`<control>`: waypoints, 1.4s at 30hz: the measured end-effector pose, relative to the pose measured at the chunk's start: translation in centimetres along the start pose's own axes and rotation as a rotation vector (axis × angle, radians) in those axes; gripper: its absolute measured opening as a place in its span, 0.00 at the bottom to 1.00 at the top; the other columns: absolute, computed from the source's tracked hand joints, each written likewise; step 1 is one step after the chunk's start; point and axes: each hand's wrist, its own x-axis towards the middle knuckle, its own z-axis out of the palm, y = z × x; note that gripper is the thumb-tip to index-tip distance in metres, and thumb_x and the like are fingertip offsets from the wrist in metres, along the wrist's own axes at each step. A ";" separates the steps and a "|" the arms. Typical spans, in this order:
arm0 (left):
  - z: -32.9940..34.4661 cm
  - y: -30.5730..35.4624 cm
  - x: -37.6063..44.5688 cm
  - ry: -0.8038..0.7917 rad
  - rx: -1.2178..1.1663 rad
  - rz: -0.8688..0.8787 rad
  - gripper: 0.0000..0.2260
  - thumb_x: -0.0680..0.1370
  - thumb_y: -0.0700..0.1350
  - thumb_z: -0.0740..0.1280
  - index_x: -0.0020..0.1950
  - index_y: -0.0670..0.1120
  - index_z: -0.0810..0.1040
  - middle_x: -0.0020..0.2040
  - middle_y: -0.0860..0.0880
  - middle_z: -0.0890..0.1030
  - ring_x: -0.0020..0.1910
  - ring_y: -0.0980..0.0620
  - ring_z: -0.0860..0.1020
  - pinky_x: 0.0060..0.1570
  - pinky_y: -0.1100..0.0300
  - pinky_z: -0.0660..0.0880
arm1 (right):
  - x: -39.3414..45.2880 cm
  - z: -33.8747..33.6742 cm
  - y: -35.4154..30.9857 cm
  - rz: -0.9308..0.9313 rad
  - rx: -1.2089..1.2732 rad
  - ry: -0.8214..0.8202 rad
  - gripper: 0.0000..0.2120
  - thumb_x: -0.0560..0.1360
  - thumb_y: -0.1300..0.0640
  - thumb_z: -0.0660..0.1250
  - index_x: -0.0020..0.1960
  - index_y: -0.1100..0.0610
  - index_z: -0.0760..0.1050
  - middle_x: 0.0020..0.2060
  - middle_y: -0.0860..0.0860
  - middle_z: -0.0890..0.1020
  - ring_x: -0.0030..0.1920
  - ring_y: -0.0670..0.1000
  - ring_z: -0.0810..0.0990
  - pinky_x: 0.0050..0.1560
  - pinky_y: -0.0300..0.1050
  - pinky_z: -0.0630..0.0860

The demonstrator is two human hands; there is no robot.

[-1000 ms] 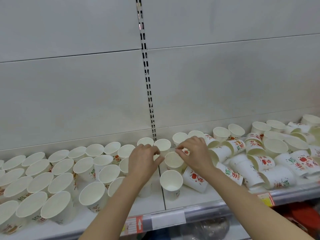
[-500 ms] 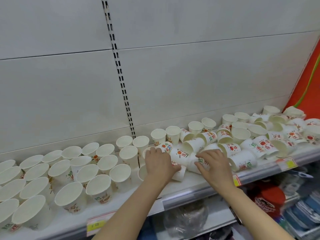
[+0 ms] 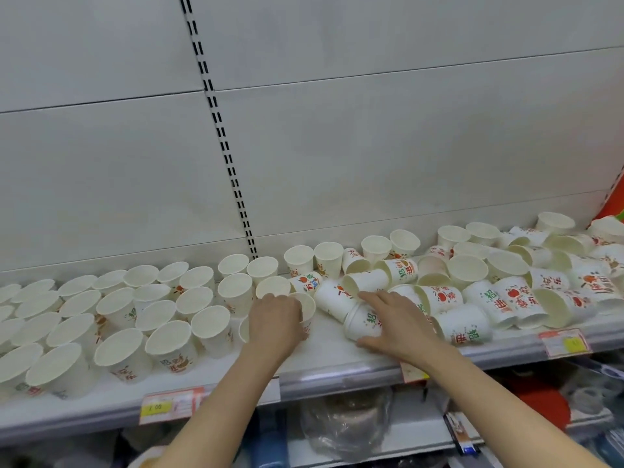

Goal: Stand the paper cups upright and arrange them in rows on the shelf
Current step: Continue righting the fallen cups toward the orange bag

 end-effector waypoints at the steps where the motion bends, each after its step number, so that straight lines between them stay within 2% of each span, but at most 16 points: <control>1: -0.2 0.3 0.0 0.013 -0.056 -0.020 0.14 0.73 0.57 0.70 0.54 0.52 0.80 0.52 0.51 0.81 0.52 0.48 0.76 0.47 0.57 0.71 | 0.0 0.3 0.0 -0.006 -0.036 -0.003 0.41 0.67 0.34 0.68 0.74 0.46 0.57 0.67 0.47 0.69 0.64 0.51 0.68 0.65 0.48 0.64; 5: -1.1 3.2 -0.1 0.186 -0.313 -0.015 0.12 0.75 0.58 0.67 0.54 0.54 0.81 0.52 0.55 0.81 0.53 0.52 0.77 0.48 0.56 0.75 | 0.2 1.4 -0.4 -0.021 -0.054 0.043 0.37 0.69 0.39 0.67 0.73 0.48 0.57 0.64 0.49 0.72 0.62 0.52 0.69 0.62 0.47 0.63; 9: -1.1 6.1 -0.2 0.009 -0.428 0.014 0.13 0.78 0.57 0.63 0.48 0.50 0.82 0.45 0.52 0.83 0.45 0.52 0.79 0.43 0.55 0.75 | -0.4 2.0 -0.2 -0.005 0.145 0.147 0.34 0.67 0.42 0.67 0.70 0.51 0.64 0.62 0.49 0.73 0.61 0.51 0.69 0.62 0.46 0.64; 12: -1.4 6.4 -0.5 -0.010 -0.632 0.012 0.11 0.77 0.55 0.66 0.42 0.49 0.81 0.38 0.53 0.81 0.40 0.53 0.77 0.40 0.56 0.72 | -1.2 2.0 0.0 -0.020 0.352 0.278 0.33 0.65 0.47 0.71 0.67 0.54 0.68 0.59 0.49 0.72 0.58 0.51 0.71 0.59 0.45 0.69; 15: -1.7 5.7 -1.6 -0.020 -0.860 0.030 0.07 0.75 0.52 0.71 0.38 0.53 0.81 0.34 0.57 0.79 0.36 0.59 0.74 0.38 0.62 0.68 | -2.2 2.0 -0.4 -0.014 0.461 0.281 0.35 0.65 0.51 0.71 0.70 0.53 0.63 0.59 0.47 0.67 0.57 0.47 0.70 0.51 0.39 0.70; 17: -1.8 5.3 -2.5 -0.023 -1.061 0.009 0.05 0.74 0.51 0.73 0.39 0.53 0.83 0.34 0.58 0.81 0.35 0.61 0.75 0.41 0.61 0.71 | -2.9 2.5 -0.7 -0.011 0.491 0.238 0.37 0.67 0.50 0.70 0.73 0.51 0.58 0.61 0.46 0.67 0.58 0.45 0.69 0.54 0.39 0.69; 19: -1.9 4.9 -3.4 0.028 -1.141 -0.011 0.04 0.74 0.50 0.72 0.39 0.54 0.84 0.33 0.60 0.81 0.34 0.62 0.75 0.41 0.62 0.72 | -3.6 3.1 -0.8 -0.014 0.528 0.189 0.37 0.69 0.47 0.68 0.74 0.49 0.56 0.61 0.45 0.70 0.59 0.44 0.70 0.57 0.42 0.71; 21: -2.0 4.5 -4.3 0.164 -1.082 -0.029 0.05 0.76 0.51 0.70 0.40 0.55 0.83 0.34 0.62 0.80 0.35 0.62 0.76 0.39 0.66 0.70 | -4.2 3.4 -0.8 0.008 0.539 0.187 0.37 0.70 0.45 0.68 0.74 0.48 0.54 0.63 0.43 0.69 0.62 0.44 0.70 0.60 0.43 0.71; 23: -2.1 3.6 -5.8 0.377 -0.992 -0.050 0.05 0.76 0.53 0.69 0.42 0.55 0.81 0.37 0.61 0.80 0.37 0.60 0.77 0.38 0.66 0.71 | -4.8 3.4 -0.9 0.064 0.586 0.223 0.39 0.71 0.45 0.70 0.74 0.47 0.52 0.68 0.40 0.64 0.67 0.42 0.64 0.64 0.41 0.64; 26: -1.2 0.6 -9.2 0.656 -0.713 -0.090 0.08 0.77 0.55 0.66 0.41 0.54 0.78 0.36 0.59 0.77 0.36 0.59 0.74 0.34 0.65 0.70 | -5.4 3.3 -1.6 0.116 0.673 0.246 0.40 0.73 0.45 0.68 0.75 0.45 0.46 0.70 0.37 0.56 0.69 0.38 0.55 0.68 0.38 0.53; 28: 0.3 -2.1 -11.4 0.762 -0.528 -0.158 0.08 0.76 0.55 0.64 0.40 0.53 0.77 0.35 0.58 0.74 0.34 0.59 0.72 0.32 0.64 0.69 | -5.4 3.6 -2.3 0.110 0.673 0.237 0.40 0.74 0.46 0.67 0.74 0.42 0.44 0.70 0.37 0.54 0.69 0.38 0.55 0.69 0.39 0.53; 30: 2.0 -4.7 -12.9 0.768 -0.418 -0.268 0.07 0.75 0.52 0.64 0.40 0.52 0.78 0.36 0.56 0.75 0.35 0.55 0.74 0.33 0.60 0.70 | -5.2 4.1 -3.1 0.123 0.698 0.235 0.41 0.73 0.49 0.69 0.74 0.41 0.44 0.70 0.36 0.54 0.69 0.38 0.55 0.70 0.41 0.55; 33: 4.8 -7.1 -13.1 0.644 -0.367 -0.340 0.02 0.73 0.45 0.72 0.42 0.52 0.79 0.39 0.55 0.77 0.41 0.51 0.76 0.37 0.58 0.71 | -5.0 4.5 -4.7 0.127 0.719 0.198 0.44 0.70 0.51 0.72 0.74 0.41 0.45 0.69 0.35 0.56 0.66 0.35 0.57 0.65 0.40 0.60; 36: 6.5 -7.5 -12.2 0.564 -0.445 -0.277 0.07 0.71 0.43 0.75 0.45 0.51 0.79 0.42 0.56 0.77 0.42 0.54 0.75 0.40 0.61 0.72 | -4.4 5.2 -6.1 0.087 0.669 0.181 0.42 0.69 0.50 0.74 0.73 0.43 0.50 0.67 0.38 0.60 0.66 0.38 0.60 0.63 0.38 0.62; 39: 6.7 -7.4 -11.1 0.612 -0.502 -0.252 0.07 0.72 0.42 0.75 0.46 0.49 0.80 0.43 0.55 0.79 0.43 0.54 0.75 0.41 0.61 0.72 | -3.3 5.8 -7.3 0.088 0.624 0.193 0.42 0.69 0.47 0.74 0.73 0.46 0.52 0.66 0.38 0.60 0.65 0.39 0.61 0.63 0.38 0.63; 42: 6.5 -7.7 -10.3 0.604 -0.448 -0.233 0.06 0.71 0.42 0.76 0.45 0.48 0.81 0.41 0.54 0.79 0.41 0.52 0.76 0.37 0.57 0.74 | -2.3 6.5 -8.0 0.083 0.582 0.215 0.43 0.68 0.46 0.74 0.74 0.50 0.53 0.70 0.44 0.63 0.67 0.46 0.66 0.62 0.41 0.67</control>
